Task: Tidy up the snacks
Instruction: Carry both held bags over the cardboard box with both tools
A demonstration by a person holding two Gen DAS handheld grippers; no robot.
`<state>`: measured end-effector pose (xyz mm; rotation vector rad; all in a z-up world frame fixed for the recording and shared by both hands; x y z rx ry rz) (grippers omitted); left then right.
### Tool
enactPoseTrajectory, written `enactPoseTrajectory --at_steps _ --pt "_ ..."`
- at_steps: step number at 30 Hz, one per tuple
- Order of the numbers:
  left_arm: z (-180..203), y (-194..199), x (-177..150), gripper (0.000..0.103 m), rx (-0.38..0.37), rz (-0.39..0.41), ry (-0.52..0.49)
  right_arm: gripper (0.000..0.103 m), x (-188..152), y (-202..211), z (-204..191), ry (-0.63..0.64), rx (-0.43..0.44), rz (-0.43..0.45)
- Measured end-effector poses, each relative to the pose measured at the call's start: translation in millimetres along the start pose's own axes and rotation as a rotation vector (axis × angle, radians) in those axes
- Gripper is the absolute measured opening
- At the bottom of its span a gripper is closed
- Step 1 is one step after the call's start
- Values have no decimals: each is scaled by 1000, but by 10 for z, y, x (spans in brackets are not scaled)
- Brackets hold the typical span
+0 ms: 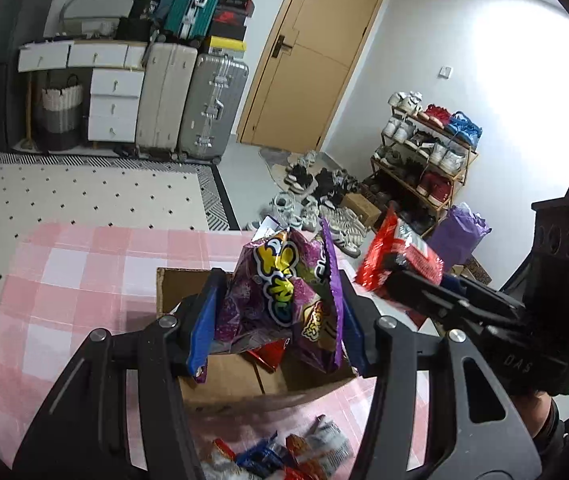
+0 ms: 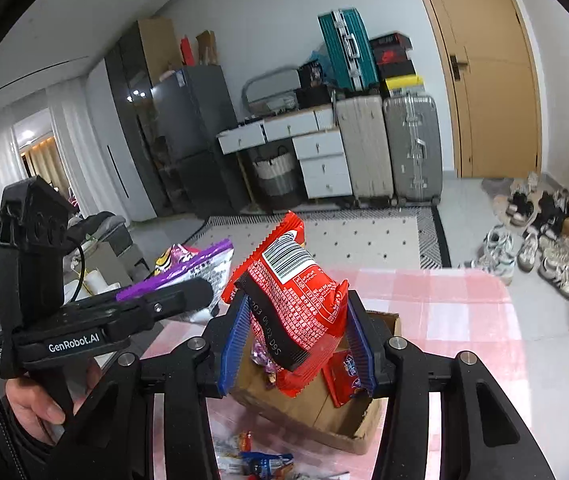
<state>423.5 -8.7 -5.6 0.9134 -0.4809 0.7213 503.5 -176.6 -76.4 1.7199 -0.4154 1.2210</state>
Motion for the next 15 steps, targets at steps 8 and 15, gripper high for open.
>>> enactPoseTrajectory --at_steps 8,15 --pt "-312 -725 -236 51 33 -119 16 47 -322 -591 231 -38 -1 -98" --pt "-605 -1074 -484 53 60 -167 26 47 -523 -933 291 -46 -4 -129"
Point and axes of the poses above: each gripper's, at about its wrist camera, not at the fingertips, and y roughly against the way its jaws point, z to its right, x to its top, the point moved 10 cm from there along -y, roughly the way its jaws point, and after that the axes turned 15 degrees about y, right-handed, at the moved point
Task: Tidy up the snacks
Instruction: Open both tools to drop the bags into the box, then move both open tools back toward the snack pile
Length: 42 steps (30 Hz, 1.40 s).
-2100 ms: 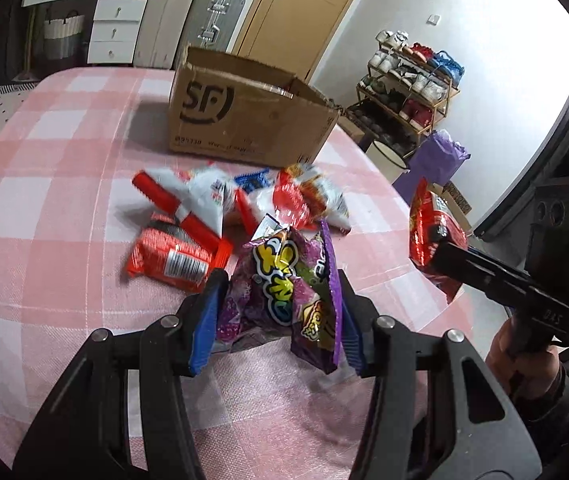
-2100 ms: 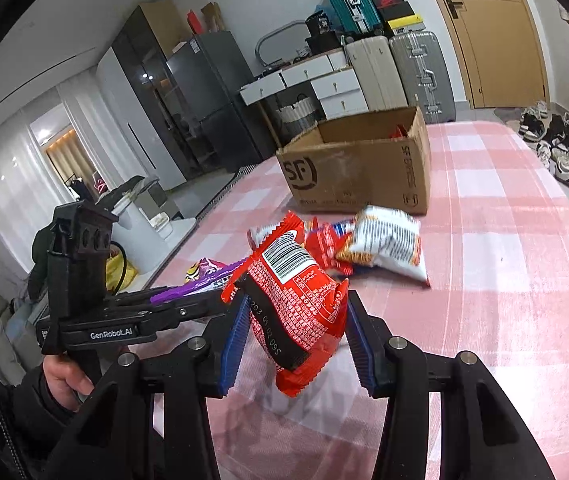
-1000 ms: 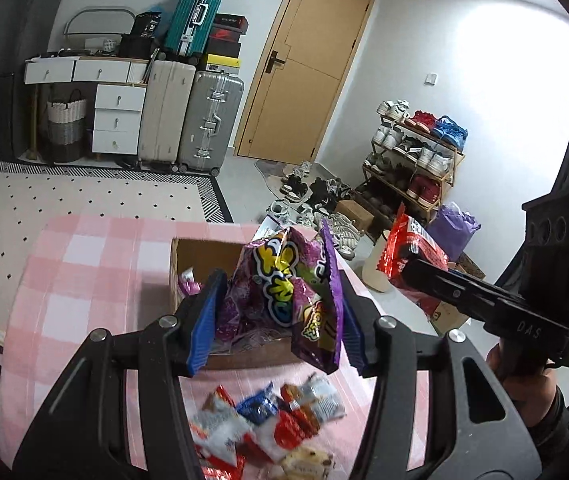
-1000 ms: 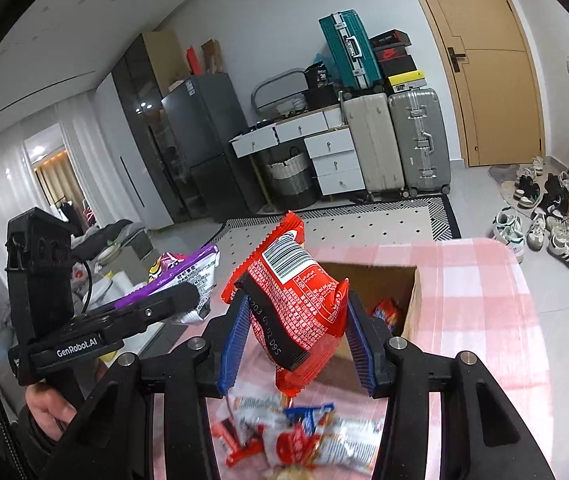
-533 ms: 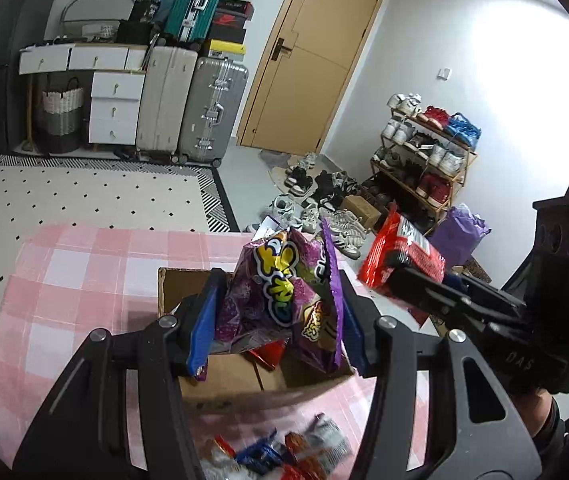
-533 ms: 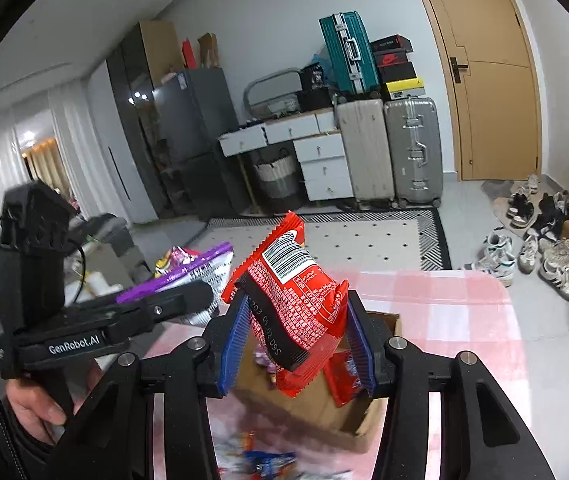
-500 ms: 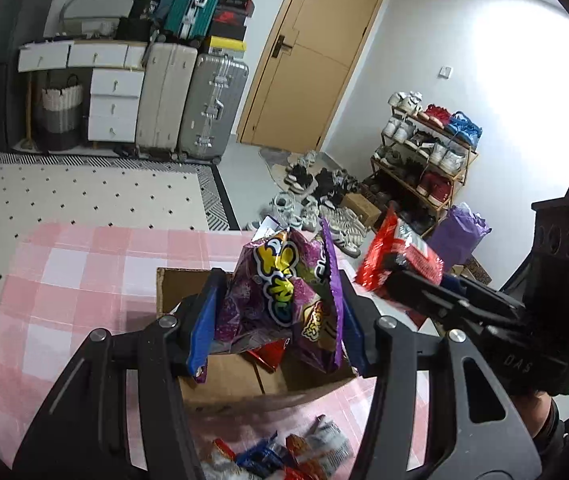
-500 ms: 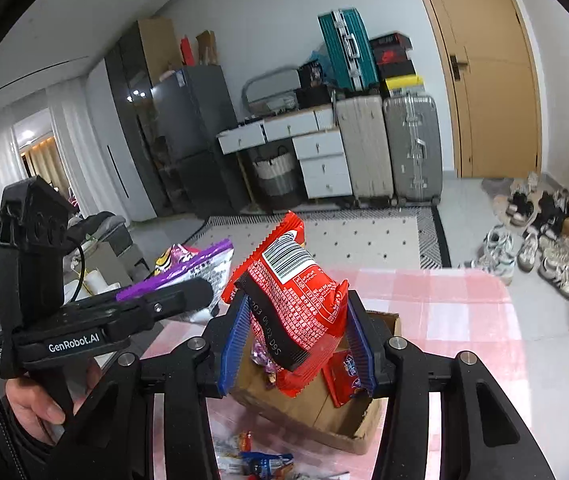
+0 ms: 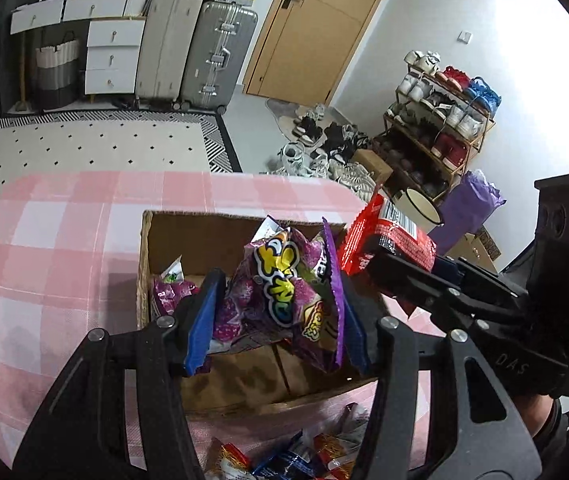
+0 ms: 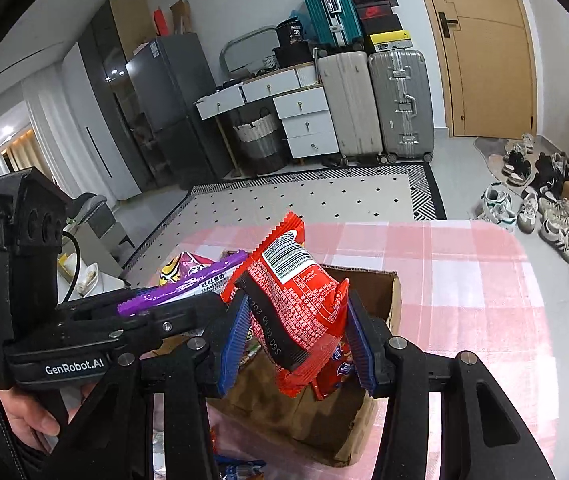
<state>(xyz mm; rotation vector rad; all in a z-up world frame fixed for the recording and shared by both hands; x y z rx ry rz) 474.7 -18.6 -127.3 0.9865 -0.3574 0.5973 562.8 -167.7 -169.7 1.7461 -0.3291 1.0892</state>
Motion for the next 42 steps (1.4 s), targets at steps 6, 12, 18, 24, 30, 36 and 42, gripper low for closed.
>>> enactPoseTrajectory --at_steps 6,12,18,24,30,36,42 --pt "-243 -207 -36 73 45 -44 43 60 -115 -181 15 -1 -1 -16" --pt "-315 -50 -41 82 52 -6 44 68 -72 22 26 1 -7 36" --pt "-312 336 -243 82 62 24 54 75 -108 487 -42 -15 -19 98" --pt "-185 876 -534 89 69 78 21 82 -257 954 -196 18 -44 148" --pt "-59 1465 -764 102 61 164 3 82 -374 1446 -420 36 -40 214" --pt "13 1823 -1089 102 34 148 -1 94 -546 1769 -706 37 -37 238" --pt "-20 2015 -1339 102 17 157 2 102 -725 1987 -1049 94 -55 252"
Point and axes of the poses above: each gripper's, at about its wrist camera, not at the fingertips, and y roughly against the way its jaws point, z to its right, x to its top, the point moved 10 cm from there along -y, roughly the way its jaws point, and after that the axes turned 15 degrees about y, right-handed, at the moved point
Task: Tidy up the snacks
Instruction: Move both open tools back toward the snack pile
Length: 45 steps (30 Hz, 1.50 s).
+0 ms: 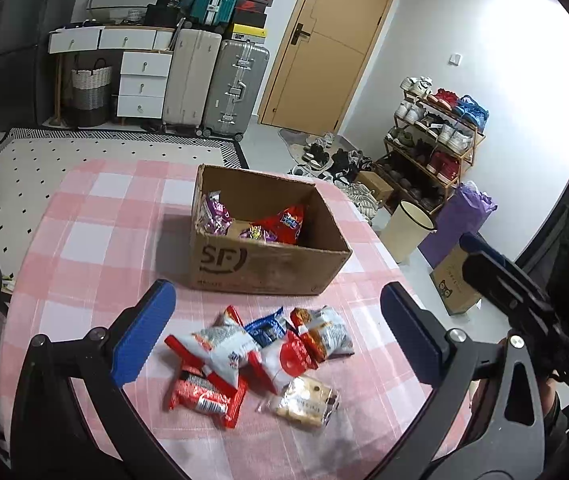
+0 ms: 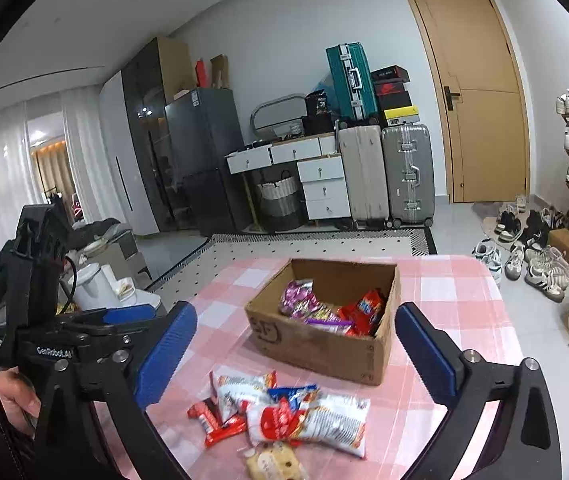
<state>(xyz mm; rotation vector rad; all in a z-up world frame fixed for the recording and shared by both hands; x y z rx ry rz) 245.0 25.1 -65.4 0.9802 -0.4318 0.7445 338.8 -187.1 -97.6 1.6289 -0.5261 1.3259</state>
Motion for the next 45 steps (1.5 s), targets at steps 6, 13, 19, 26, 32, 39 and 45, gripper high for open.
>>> enactPoseTrajectory --at_steps 6,13,19,26,32,39,45 --pt "-56 115 -199 102 22 -7 2 102 -130 43 -162 -8 7 -8" --pt "-32 190 -418 102 32 -9 -18 102 -367 114 -350 -34 39 -30" --pt "-69 249 -565 102 35 -14 -13 102 -518 188 -458 -44 55 -41" --pt "-53 334 -708 102 20 -1 -23 102 -611 260 -477 -46 47 -49" --pt "-98 343 -854 102 20 -10 -36 102 -791 249 -521 -58 48 -73" --pt "-237 324 -990 102 32 -13 -36 102 -980 187 -557 -55 60 -116" --pt "-335 231 -1120 102 25 -36 -31 102 -1243 25 -585 -73 91 -180"
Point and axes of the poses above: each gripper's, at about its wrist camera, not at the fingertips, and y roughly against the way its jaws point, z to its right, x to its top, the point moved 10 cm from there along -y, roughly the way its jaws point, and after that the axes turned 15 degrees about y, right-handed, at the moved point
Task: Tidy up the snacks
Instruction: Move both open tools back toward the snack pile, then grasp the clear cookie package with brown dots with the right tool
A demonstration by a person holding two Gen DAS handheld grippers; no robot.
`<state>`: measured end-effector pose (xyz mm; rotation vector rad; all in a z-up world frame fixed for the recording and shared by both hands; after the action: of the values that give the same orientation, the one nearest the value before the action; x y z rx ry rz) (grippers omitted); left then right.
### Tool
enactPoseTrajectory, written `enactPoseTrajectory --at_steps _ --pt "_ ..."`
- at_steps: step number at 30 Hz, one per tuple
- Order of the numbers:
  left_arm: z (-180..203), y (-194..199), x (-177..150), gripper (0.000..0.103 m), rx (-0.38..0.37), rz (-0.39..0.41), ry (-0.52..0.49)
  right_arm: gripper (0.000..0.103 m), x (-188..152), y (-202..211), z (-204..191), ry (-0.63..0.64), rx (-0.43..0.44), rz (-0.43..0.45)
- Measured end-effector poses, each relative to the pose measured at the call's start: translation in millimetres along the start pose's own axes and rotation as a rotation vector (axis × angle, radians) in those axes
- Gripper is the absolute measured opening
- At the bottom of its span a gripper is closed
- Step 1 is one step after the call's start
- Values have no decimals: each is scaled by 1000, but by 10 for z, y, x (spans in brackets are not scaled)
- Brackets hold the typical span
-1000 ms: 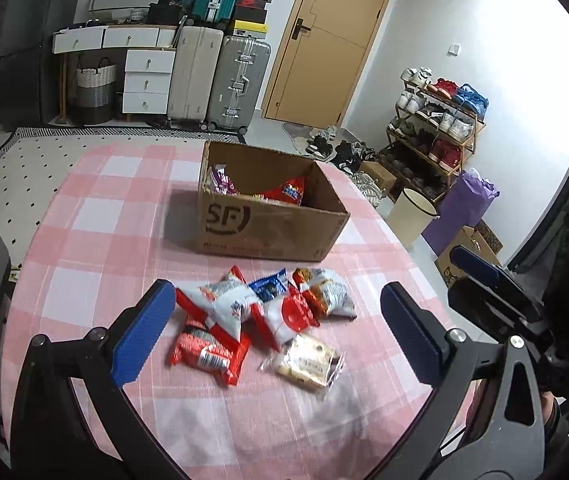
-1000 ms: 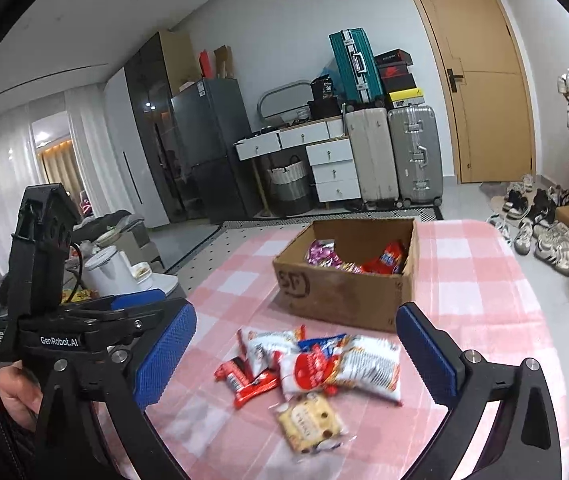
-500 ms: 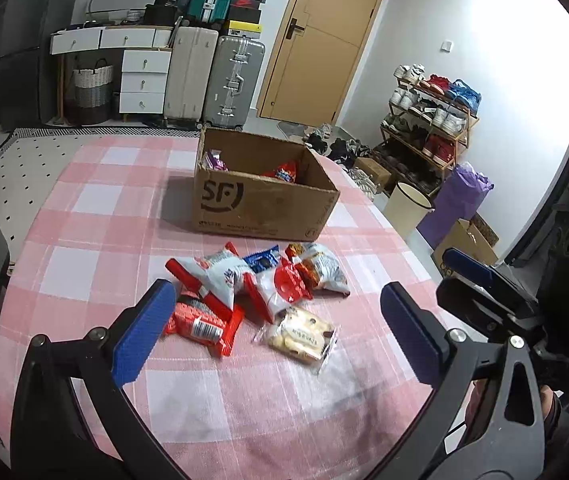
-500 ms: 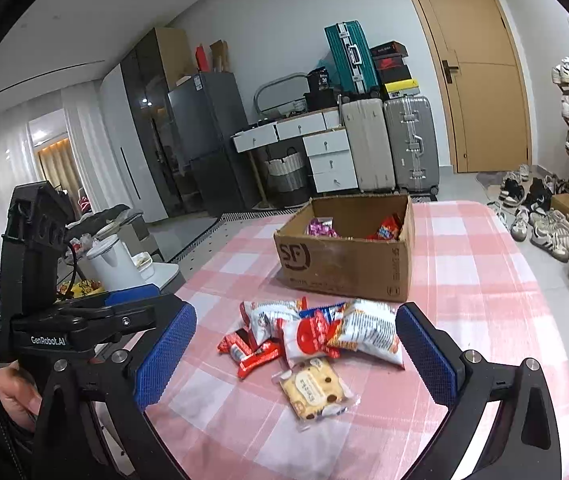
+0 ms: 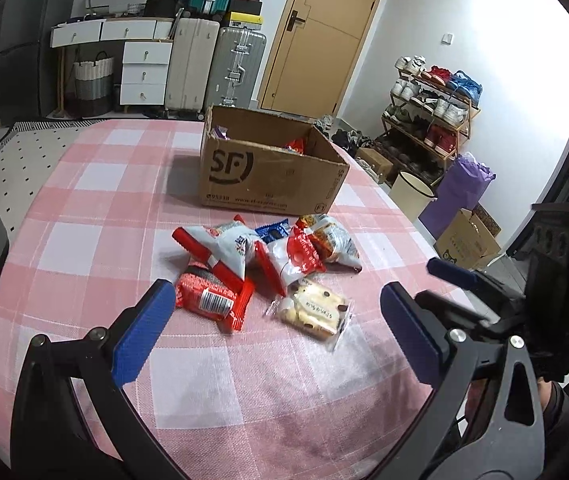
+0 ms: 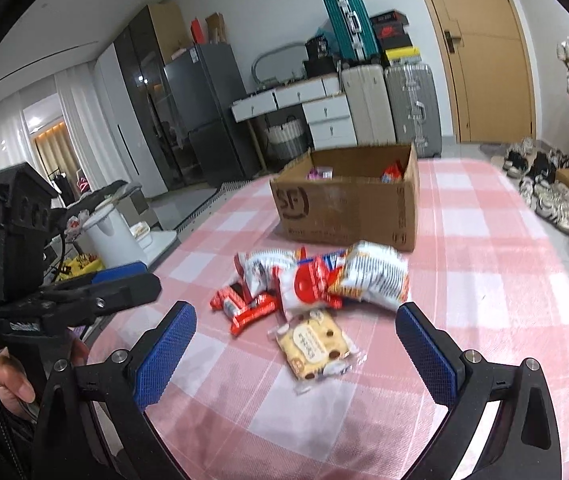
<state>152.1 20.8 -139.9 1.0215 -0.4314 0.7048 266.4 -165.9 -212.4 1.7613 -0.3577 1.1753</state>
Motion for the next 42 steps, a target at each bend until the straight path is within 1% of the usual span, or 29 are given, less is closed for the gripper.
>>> enactPoseTrajectory --at_steps 7,13,18,21,25,29,31,33,35,37,39,42 --pt "-114 -178 -129 102 -2 -33 9 102 -314 -392 -4 -8 42 -108" --pt "-251 -360 -191 102 8 -62 29 101 -500 -730 38 4 40 -201" --pt "-362 -471 -230 102 18 -83 46 100 -580 -961 103 8 36 -252" --pt "-403 -530 -255 102 23 -98 52 94 -638 -1088 112 2 55 -307" --pt "-420 -599 -271 102 23 -111 52 94 -617 -1180 98 27 54 -319" --pt "-456 -622 -274 102 30 -115 57 93 -619 -1265 37 92 24 -350" --pt "-473 -620 -272 102 35 -116 61 90 -620 -1299 -25 127 3 -367" --pt "-482 -621 -266 102 40 -114 65 83 -629 -1327 -61 174 -24 -384" --pt "-490 -604 -258 102 41 -112 66 80 -635 -1347 -92 203 -43 -394" --pt "-497 -589 -251 102 46 -109 65 74 -643 -1352 -98 226 -58 -398" --pt "-496 -564 -237 102 47 -103 65 62 -643 -1354 -147 239 -45 -392" --pt "-514 -528 -220 102 55 -99 68 62 -646 -1338 -204 258 -35 -388"
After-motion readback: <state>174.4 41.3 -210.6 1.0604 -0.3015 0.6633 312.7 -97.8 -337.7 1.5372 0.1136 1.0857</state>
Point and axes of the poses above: each gripper's, at about its wrist camera, not at the fingertips, and y roughly against the way its jaws point, z to its right, x to its top, the point moved 10 cm from there along -y, roughly the way its jaws point, and after that the axes turned 15 degrees about y, right-handed, at the moved point
